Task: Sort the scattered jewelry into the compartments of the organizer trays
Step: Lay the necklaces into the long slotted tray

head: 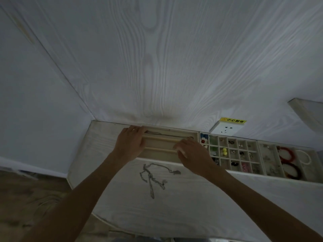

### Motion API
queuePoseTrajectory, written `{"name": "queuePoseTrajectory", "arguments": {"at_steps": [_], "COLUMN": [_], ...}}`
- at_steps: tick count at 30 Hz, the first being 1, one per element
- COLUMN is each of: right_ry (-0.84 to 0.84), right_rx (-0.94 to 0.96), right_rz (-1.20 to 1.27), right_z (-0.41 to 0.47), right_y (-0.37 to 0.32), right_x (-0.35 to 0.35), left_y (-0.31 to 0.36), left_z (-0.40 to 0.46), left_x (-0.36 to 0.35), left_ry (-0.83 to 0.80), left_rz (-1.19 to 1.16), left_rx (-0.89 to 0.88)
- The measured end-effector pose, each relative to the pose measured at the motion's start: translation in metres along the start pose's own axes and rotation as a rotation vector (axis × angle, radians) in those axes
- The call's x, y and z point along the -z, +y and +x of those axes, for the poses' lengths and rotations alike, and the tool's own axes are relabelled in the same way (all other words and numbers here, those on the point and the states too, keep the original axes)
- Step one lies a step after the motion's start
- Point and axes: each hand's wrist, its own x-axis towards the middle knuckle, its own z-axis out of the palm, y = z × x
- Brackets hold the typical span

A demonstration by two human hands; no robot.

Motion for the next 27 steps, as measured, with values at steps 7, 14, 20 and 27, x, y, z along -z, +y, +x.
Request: {"name": "queuePoseTrajectory", "arguments": {"at_steps": [7,14,20,27], "right_ry": [-0.2,-0.137,-0.08,-0.143], "right_rx": [-0.064,-0.092,-0.021,-0.21], "right_rz": [0.0,-0.046,-0.21,0.143], "right_z": [-0.051,-0.056,-0.053,-0.052], "right_y": [-0.008,-0.005,-0.002,-0.008], "right_x": [-0.027,-0.046,-0.053,-0.05], "left_y": [0.024,0.057,0.071,0.08], "left_z": [-0.055,-0.059,-0.051,-0.05], "left_x": [0.006,-0.015,-0.033,-0.035], "left_ry": [0.134,-0.191,-0.362,-0.409], "left_rz": [-0.237,-0.316,-0.314,-0.444], "left_rx": [0.136,0.04,0.017,0.08]}}
